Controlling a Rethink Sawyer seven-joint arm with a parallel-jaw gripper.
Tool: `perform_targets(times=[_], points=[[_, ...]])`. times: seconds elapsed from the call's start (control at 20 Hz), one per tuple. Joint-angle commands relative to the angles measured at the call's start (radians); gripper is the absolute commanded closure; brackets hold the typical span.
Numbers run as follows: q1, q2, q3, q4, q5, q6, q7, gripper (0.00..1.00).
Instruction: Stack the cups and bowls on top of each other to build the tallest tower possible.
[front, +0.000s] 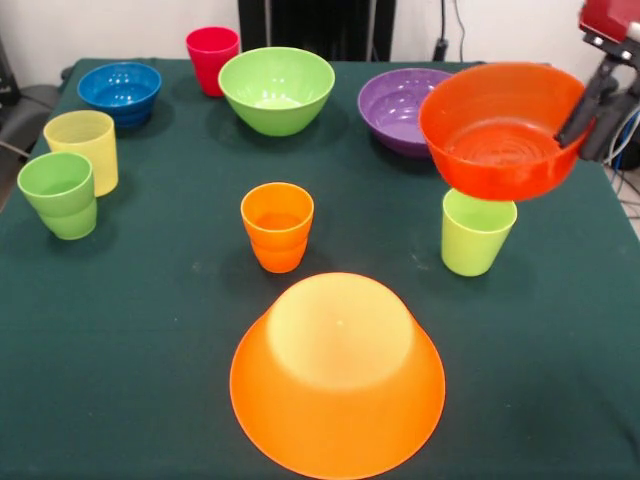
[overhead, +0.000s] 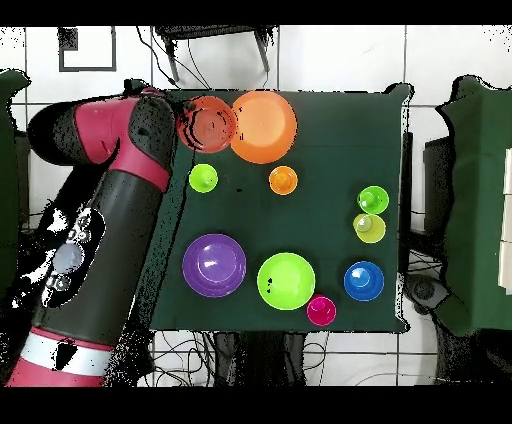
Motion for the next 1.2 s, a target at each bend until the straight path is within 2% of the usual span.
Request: perform_targets(times=[0.05, 0.6, 1.2], points=[[-0.014, 0.101, -0.003, -0.127, -0.039, 0.006, 0.149, 1.0], [-0.061, 0.202, -0.068, -0.243, -0.028, -0.02, 0.14, 1.0], [-0.134, 0.225, -0.084, -0.355, -0.016, 0.009, 0.063, 1.0]])
